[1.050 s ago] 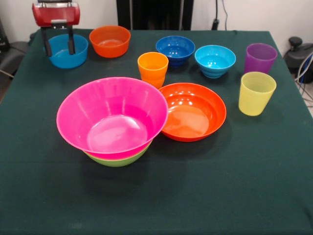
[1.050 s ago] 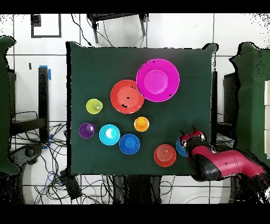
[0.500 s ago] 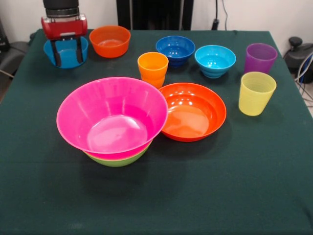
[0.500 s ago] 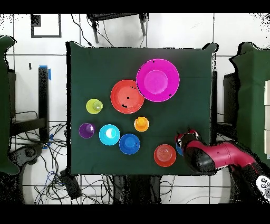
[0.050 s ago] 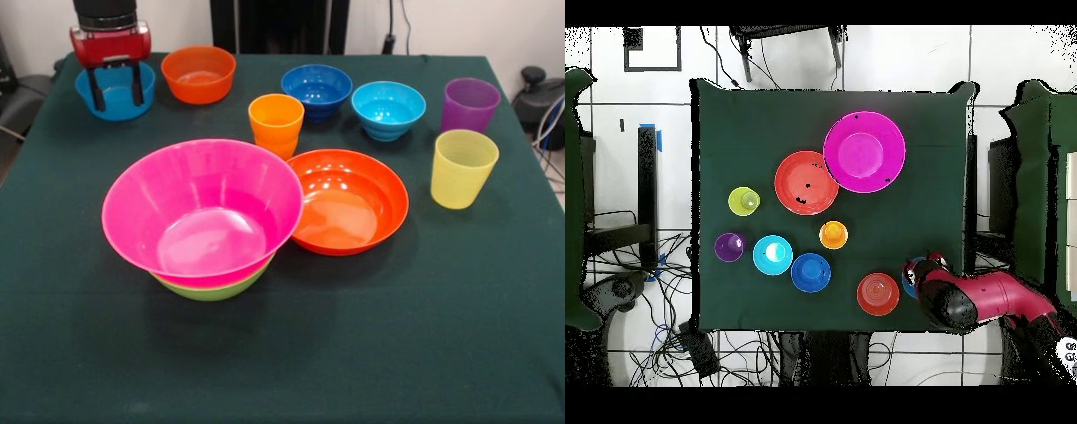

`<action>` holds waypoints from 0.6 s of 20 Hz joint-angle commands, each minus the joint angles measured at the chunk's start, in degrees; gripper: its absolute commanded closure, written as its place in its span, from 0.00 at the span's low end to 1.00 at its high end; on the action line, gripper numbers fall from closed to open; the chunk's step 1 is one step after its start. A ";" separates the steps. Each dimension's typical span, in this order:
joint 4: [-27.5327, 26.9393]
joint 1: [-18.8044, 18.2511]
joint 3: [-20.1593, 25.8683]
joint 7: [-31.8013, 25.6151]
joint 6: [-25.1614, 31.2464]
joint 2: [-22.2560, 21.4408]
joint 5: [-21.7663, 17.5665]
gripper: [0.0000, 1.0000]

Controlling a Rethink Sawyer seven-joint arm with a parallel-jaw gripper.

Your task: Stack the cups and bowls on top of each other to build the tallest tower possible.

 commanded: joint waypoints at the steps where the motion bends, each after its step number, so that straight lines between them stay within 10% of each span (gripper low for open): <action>1: -2.89 4.79 -2.41 -11.50 8.77 -0.70 0.71 0.00; 12: -2.18 3.26 -1.51 -16.17 14.36 -2.97 3.76 0.00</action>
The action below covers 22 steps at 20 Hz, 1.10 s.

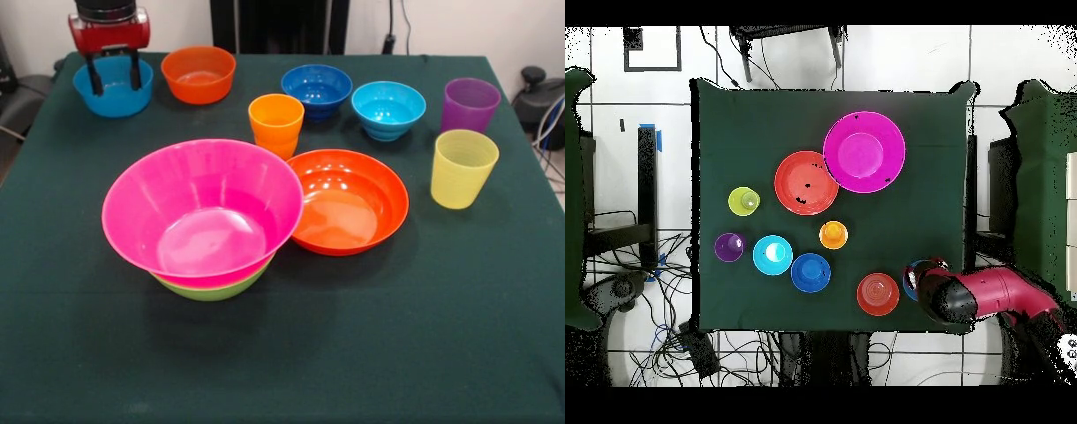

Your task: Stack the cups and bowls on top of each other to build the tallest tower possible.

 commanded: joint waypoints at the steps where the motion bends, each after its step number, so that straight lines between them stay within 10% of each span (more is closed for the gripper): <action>1: -1.79 0.60 -0.68 -16.84 6.19 -0.81 0.27 0.00; 9: -0.72 -0.67 1.66 -19.06 8.35 -3.27 3.96 0.00; 22: -5.72 5.55 -3.19 -13.52 6.25 3.55 -5.41 0.00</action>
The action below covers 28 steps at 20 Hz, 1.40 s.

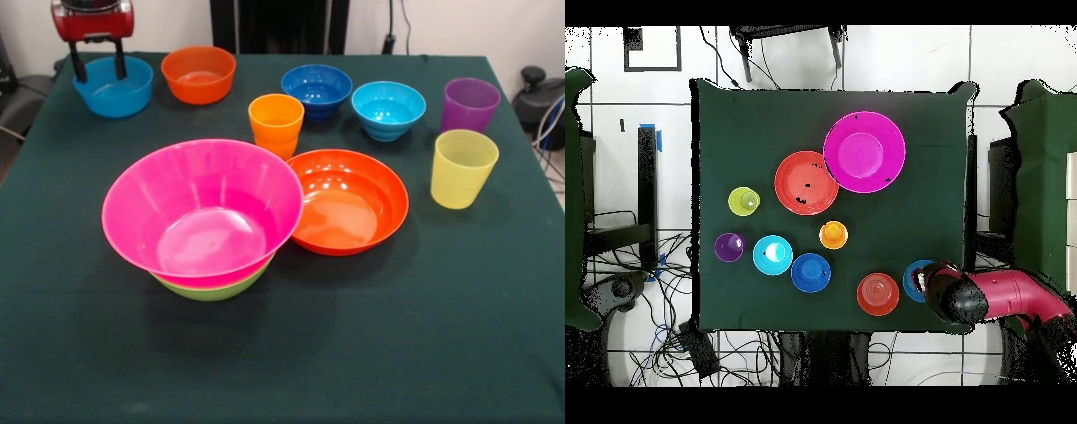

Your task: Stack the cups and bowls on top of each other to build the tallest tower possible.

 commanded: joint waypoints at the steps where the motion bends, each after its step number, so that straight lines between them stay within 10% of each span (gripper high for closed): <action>1: -5.68 6.87 -3.45 -12.93 3.60 5.64 -8.52 0.00; 9: -5.20 2.65 -1.24 -9.67 -9.82 9.43 -11.43 0.00; 28: -3.18 1.48 0.92 -4.85 -18.83 8.77 -10.33 0.00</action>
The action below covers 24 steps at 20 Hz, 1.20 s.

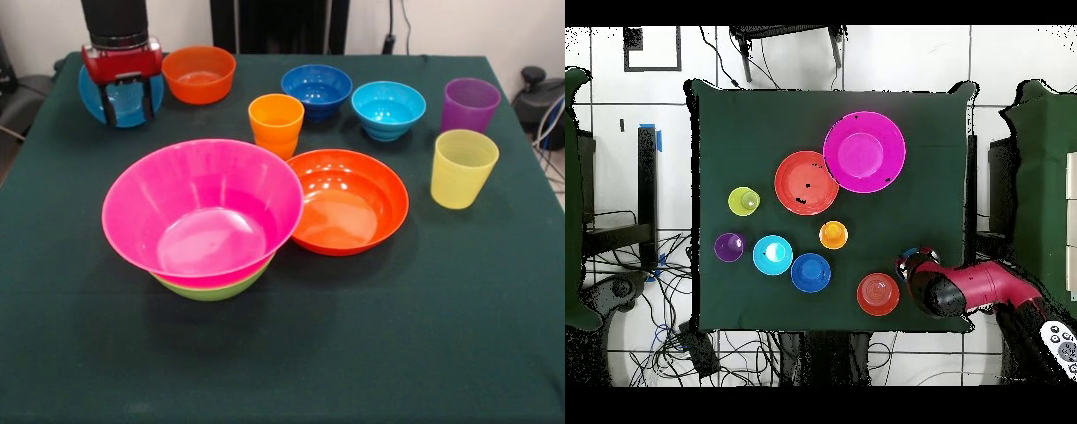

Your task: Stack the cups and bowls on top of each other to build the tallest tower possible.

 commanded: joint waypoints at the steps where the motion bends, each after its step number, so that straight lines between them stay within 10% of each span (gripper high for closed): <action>1: -0.54 -1.09 2.23 -4.75 -8.36 1.62 -2.92 0.00; 24: 4.69 -1.22 2.97 -18.21 14.01 -13.60 14.39 0.00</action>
